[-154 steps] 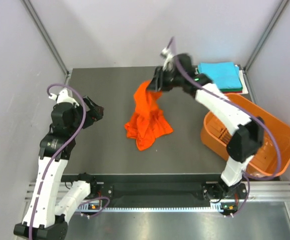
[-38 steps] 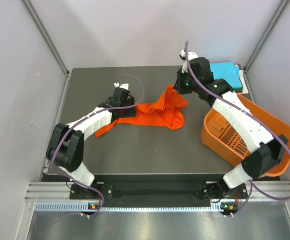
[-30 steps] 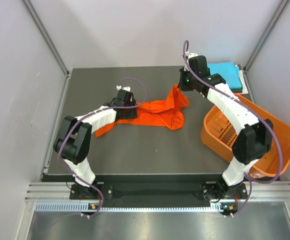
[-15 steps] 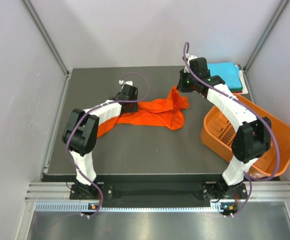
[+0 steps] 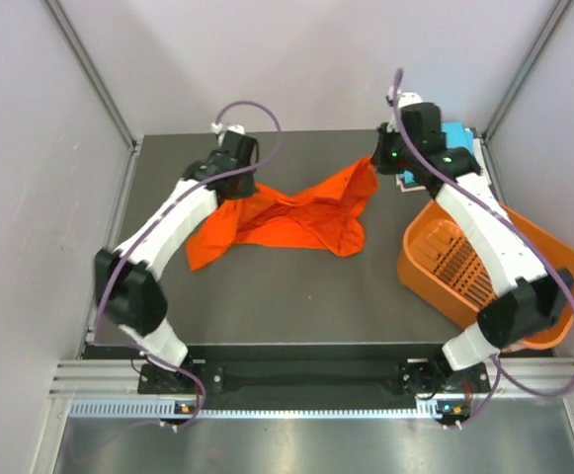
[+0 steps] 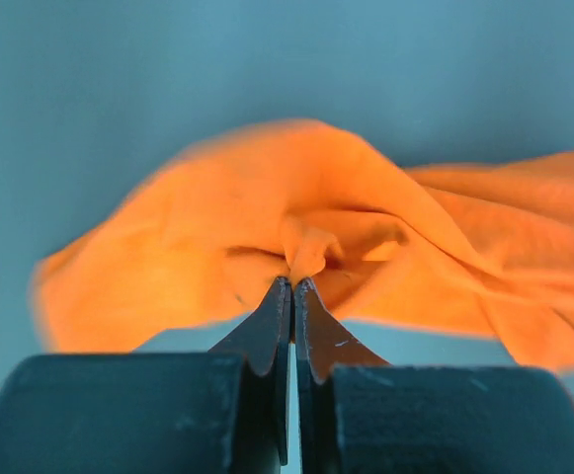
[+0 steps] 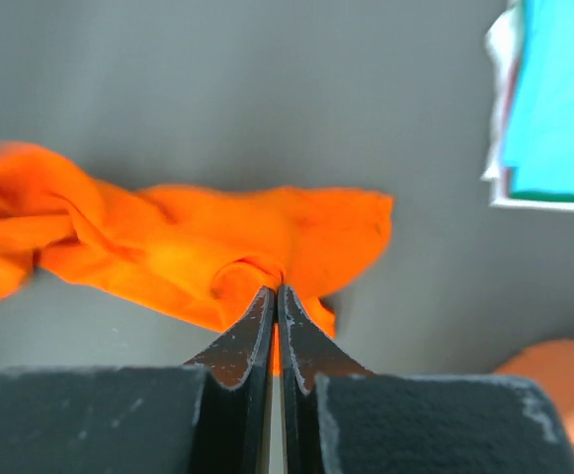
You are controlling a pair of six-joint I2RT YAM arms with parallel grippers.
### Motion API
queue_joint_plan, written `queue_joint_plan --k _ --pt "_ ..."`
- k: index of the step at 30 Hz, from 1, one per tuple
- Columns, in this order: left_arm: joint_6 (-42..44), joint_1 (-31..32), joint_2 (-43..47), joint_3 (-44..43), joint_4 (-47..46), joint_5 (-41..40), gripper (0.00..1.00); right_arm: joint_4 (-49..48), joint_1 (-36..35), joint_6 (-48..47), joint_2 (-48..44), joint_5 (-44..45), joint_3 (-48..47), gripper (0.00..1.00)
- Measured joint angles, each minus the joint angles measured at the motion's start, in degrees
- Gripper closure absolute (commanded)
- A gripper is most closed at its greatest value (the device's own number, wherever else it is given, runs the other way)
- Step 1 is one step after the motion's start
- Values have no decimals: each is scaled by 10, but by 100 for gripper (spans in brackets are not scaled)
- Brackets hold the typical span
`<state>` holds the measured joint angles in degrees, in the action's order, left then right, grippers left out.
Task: Fold and stack the t-shirts
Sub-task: Flatten the tshirt out
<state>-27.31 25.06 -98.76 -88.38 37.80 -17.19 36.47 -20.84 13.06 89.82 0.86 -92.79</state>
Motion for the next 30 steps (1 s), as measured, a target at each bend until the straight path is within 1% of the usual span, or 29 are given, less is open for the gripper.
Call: queue_joint_plan --k 2,5,9,12,14,17,18,20,23,25,27,28,30 --pt "0 1 75 -5 42 -8 100 10 0 0 -53 10 1 100" --pt "1 1 187 -21 85 -5 100 14 0 1 -164 22 10 100" --pt "3 1 310 -34 110 38 100 25 0 7 -311 25 22 100" --pt "2 2 362 -40 126 70 100 25 0 16 -386 24 13 100" --pt "2 2 375 -43 138 73 100 19 0 19 -403 23 0 100" --pt "2 -9 359 -34 146 69 100 2 0 19 -390 17 1 100" --pt "2 -24 346 -19 142 73 100 -3 0 19 -377 12 7 100" --pt "2 -60 320 17 137 90 100 -19 0 14 -337 -9 30 100" --pt "3 -138 258 94 110 139 99 -46 0 8 -263 -37 68 100" --pt "6 -174 212 131 94 169 87 -66 0 4 -198 -56 100 100" --pt "16 -197 156 148 80 188 70 -78 0 2 -144 -73 127 100" --pt "22 -200 124 146 72 189 58 -82 0 2 -122 -81 134 100" --pt "28 -200 60 115 82 171 57 -88 0 4 -80 -99 141 100"
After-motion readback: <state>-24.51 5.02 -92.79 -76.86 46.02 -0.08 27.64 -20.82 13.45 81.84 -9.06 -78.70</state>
